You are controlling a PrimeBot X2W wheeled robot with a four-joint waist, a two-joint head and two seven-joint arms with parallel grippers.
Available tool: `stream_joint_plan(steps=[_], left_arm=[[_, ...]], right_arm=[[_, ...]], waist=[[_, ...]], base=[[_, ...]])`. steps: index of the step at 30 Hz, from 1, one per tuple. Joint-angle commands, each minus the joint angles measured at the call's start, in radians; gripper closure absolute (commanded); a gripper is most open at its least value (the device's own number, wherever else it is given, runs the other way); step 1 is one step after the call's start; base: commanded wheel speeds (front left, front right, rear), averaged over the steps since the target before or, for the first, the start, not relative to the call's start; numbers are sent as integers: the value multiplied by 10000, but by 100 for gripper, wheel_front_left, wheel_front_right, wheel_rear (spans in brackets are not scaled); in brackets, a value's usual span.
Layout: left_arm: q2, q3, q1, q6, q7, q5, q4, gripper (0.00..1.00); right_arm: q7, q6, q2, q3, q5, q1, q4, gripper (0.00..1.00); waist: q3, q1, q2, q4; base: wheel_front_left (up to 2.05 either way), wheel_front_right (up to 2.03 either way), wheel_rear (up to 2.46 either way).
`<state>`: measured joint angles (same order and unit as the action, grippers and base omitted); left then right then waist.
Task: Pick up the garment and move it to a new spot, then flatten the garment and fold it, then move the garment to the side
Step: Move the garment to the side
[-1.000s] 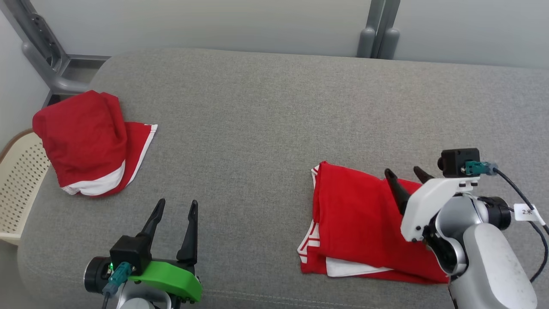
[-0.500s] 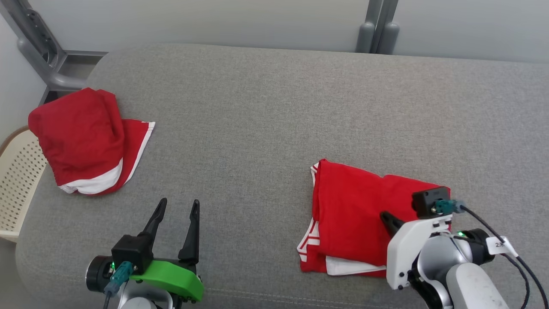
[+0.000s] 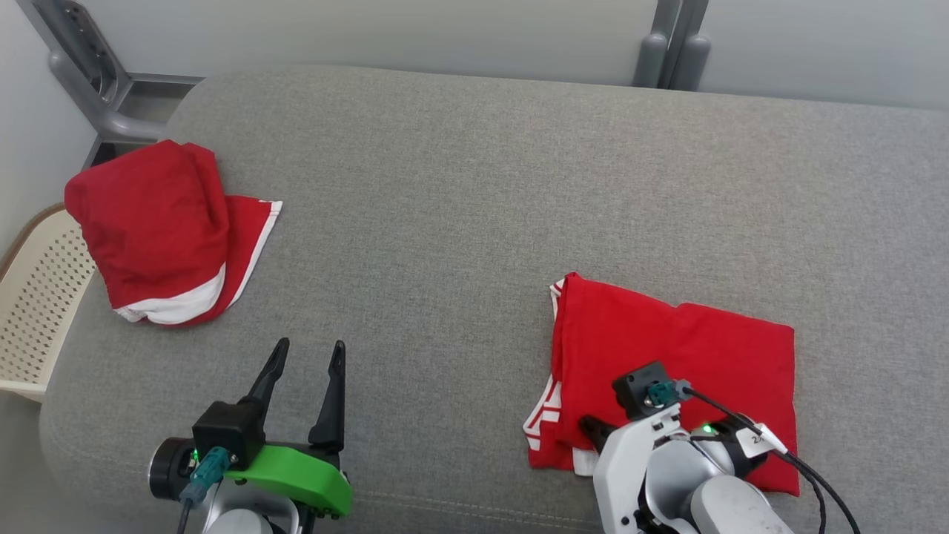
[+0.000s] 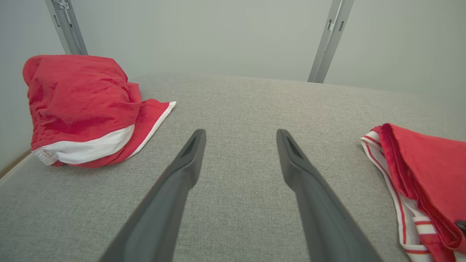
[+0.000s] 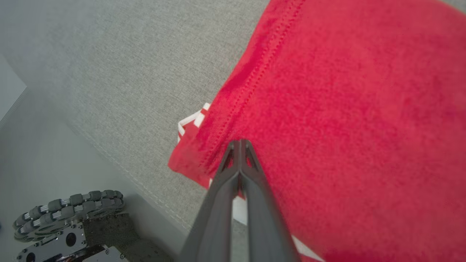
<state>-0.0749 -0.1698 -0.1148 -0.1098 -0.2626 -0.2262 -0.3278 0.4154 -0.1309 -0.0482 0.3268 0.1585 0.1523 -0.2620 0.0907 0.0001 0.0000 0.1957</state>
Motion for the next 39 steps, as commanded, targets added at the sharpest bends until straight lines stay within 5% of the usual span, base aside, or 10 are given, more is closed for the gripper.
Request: stream_joint_plan(steps=[1, 11, 12, 14, 25, 33, 39], left_arm=[[40, 5, -155, -36, -27, 64, -13, 0], [85, 42, -172, -14, -27, 76, -91, 0], [84, 56, -156, -7, -27, 87, -90, 0], [74, 89, -108, 6, -27, 103, -74, 0], [-24, 210, 58, 15, -27, 192, 95, 0], [-69, 202, -5, 6, -27, 209, 128, 0], [-94, 165, -139, -29, -27, 231, 131, 0]], right_arm=[[-90, 4, -47, 209, 85, 170, -174, 100], [-403, 4, -47, 1304, 1047, 690, -277, 100], [-394, 4, -47, 1263, 1100, 720, -211, 75], [-274, 5, -53, 988, 1094, 754, 7, 0], [1611, 4, -42, -2832, -173, -407, 2184, 0], [2664, 2, -41, -4224, -448, -984, 3544, 0], [2934, 2, -42, -4723, -342, -1179, 3386, 0]], waist=[[22, -1, 0, 16], [39, -1, 0, -14], [31, -1, 0, -36], [10, -1, 0, -91], [-30, -1, 0, -468], [108, -1, 0, -768], [212, -1, 0, -829]], base=[[0, 0, 0], [0, 0, 0], [0, 0, 0], [0, 0, 0], [0, 0, 0], [0, 0, 0], [0, 0, 0]])
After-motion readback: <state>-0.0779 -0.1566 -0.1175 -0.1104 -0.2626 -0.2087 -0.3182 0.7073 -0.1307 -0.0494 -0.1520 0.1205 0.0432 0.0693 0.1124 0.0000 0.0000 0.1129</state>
